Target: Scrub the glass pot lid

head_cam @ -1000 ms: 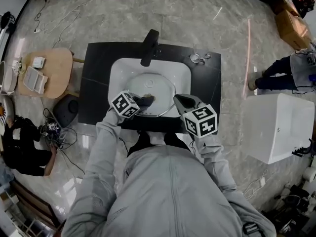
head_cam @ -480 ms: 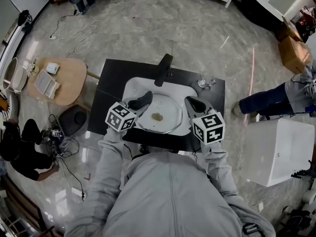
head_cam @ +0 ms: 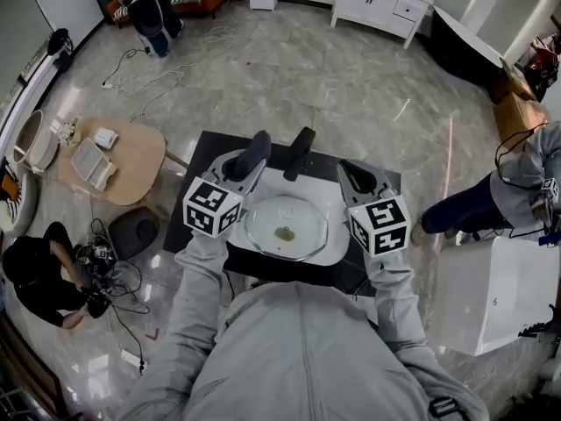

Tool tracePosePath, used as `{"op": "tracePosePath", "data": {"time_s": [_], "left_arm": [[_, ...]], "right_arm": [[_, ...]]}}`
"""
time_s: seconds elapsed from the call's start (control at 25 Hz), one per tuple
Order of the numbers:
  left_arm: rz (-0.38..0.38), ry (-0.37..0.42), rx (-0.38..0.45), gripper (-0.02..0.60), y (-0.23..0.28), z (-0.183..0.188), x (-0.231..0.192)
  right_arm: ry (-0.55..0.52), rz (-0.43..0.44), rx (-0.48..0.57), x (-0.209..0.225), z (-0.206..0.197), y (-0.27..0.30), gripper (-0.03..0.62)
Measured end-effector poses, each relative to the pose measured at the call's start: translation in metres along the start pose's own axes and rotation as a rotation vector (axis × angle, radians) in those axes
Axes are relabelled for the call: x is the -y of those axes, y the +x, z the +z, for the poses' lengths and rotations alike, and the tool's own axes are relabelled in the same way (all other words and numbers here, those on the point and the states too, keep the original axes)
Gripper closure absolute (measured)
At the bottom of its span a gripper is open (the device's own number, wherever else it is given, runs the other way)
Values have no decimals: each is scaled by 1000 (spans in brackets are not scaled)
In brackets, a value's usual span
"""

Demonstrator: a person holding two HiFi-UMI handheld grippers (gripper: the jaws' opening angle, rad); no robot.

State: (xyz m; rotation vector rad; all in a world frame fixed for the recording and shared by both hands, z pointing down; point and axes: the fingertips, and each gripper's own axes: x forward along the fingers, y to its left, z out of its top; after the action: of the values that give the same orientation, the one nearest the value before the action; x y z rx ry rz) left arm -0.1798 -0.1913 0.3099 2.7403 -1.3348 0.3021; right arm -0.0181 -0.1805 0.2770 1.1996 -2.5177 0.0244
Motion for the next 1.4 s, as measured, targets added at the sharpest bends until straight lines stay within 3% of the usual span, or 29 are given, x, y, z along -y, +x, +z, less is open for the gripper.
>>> {"op": "tracePosePath", "data": {"time_s": [0.24, 0.44, 0.76, 0.96, 1.4], "left_arm": [[66, 183, 12, 492, -11, 46, -1], [97, 284, 59, 492, -21, 81, 2], [119, 361, 123, 492, -37, 118, 7], [134, 430, 118, 492, -39, 123, 12], [126, 449, 126, 492, -41, 119, 16]], "right_arm": [[-27, -36, 62, 14, 43, -8, 563], [-43, -39, 129, 13, 76, -13, 563], [-121, -16, 179, -3, 102, -21, 563], [-150, -11, 175, -9, 104, -23, 563], [-160, -9, 161, -12, 100, -21, 564]]}}
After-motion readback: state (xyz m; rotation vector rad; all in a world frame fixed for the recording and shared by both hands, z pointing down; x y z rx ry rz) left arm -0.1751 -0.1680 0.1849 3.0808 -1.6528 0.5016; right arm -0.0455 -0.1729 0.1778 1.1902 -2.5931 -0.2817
